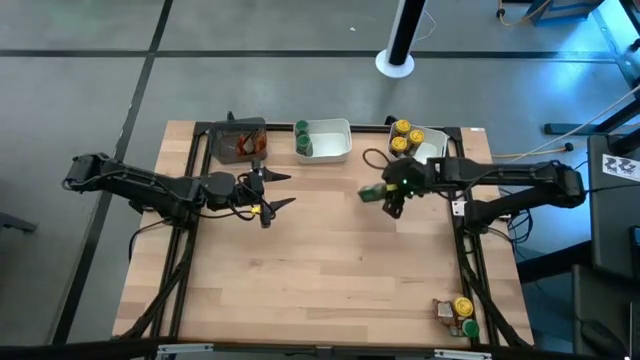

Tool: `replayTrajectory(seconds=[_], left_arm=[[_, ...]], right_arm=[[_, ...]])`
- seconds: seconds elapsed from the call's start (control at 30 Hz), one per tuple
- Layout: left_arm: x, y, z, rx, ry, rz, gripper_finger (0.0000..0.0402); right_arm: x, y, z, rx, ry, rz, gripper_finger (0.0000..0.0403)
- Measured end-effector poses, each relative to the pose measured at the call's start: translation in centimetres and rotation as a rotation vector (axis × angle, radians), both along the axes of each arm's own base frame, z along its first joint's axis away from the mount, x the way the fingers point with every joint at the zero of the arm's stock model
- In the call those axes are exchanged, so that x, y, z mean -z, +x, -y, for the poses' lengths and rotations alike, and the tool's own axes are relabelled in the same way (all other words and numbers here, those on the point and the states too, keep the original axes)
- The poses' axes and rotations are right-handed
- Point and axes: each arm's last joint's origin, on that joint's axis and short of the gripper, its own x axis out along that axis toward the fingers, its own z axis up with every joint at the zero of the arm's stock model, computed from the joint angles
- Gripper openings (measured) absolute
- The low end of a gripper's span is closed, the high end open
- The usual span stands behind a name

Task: Sort spices by type
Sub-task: Put the top green seasoning bottle into the left white bin

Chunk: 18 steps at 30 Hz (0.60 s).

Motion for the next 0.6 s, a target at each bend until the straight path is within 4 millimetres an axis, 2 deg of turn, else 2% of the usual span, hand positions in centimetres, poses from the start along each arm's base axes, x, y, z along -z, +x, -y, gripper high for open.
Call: replayTrajectory(seconds=[0.23, 0.6], left_arm=[[0.0, 0.0, 0.0, 0.000, 0.000, 0.000, 0.0281], [0.0, 0.0, 0.0, 0.000, 0.000, 0.000, 0.0281]], right_arm=[[-2.4, 1.1, 2.1, 0.005, -0.085, 0.044, 0.0211], [-6.1, 5.7, 6.8, 0.039, -0.168, 0.051, 0.0211]])
